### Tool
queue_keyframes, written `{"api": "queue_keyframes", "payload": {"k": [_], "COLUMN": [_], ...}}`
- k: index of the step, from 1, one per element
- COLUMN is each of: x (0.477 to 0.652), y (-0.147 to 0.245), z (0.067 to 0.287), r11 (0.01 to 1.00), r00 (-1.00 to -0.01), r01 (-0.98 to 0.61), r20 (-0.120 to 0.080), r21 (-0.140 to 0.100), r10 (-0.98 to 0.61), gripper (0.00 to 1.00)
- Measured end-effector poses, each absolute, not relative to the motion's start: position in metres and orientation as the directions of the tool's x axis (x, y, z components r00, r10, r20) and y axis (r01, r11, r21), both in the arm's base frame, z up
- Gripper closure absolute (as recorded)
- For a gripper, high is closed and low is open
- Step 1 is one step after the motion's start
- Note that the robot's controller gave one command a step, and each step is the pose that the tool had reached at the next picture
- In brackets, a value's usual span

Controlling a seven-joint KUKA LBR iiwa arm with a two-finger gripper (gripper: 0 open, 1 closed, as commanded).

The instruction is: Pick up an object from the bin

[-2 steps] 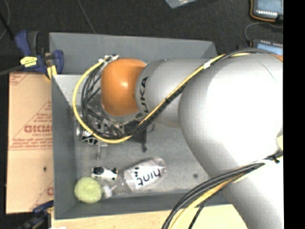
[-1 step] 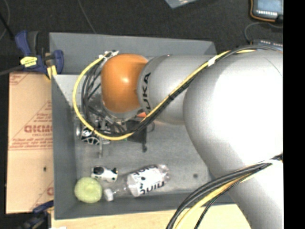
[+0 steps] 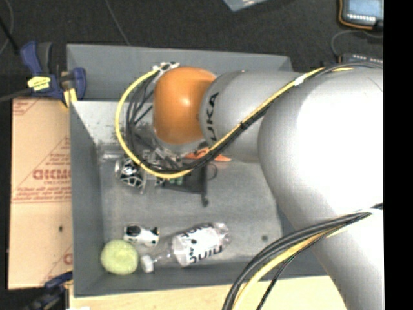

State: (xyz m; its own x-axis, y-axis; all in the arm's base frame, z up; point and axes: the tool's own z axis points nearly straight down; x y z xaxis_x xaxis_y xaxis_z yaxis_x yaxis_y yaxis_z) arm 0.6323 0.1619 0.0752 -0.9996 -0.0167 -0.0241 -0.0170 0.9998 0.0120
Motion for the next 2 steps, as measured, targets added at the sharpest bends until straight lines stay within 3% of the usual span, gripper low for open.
{"api": "queue_keyframes", "payload": {"k": [2], "x": [0.6312], "y": [0.1616], "z": [0.0794], "r11": [1.0], "r00": [-1.0], "r01": [-0.016], "r20": [-0.023], "r21": [0.012], "r10": [-0.016], "gripper": [1.0]}}
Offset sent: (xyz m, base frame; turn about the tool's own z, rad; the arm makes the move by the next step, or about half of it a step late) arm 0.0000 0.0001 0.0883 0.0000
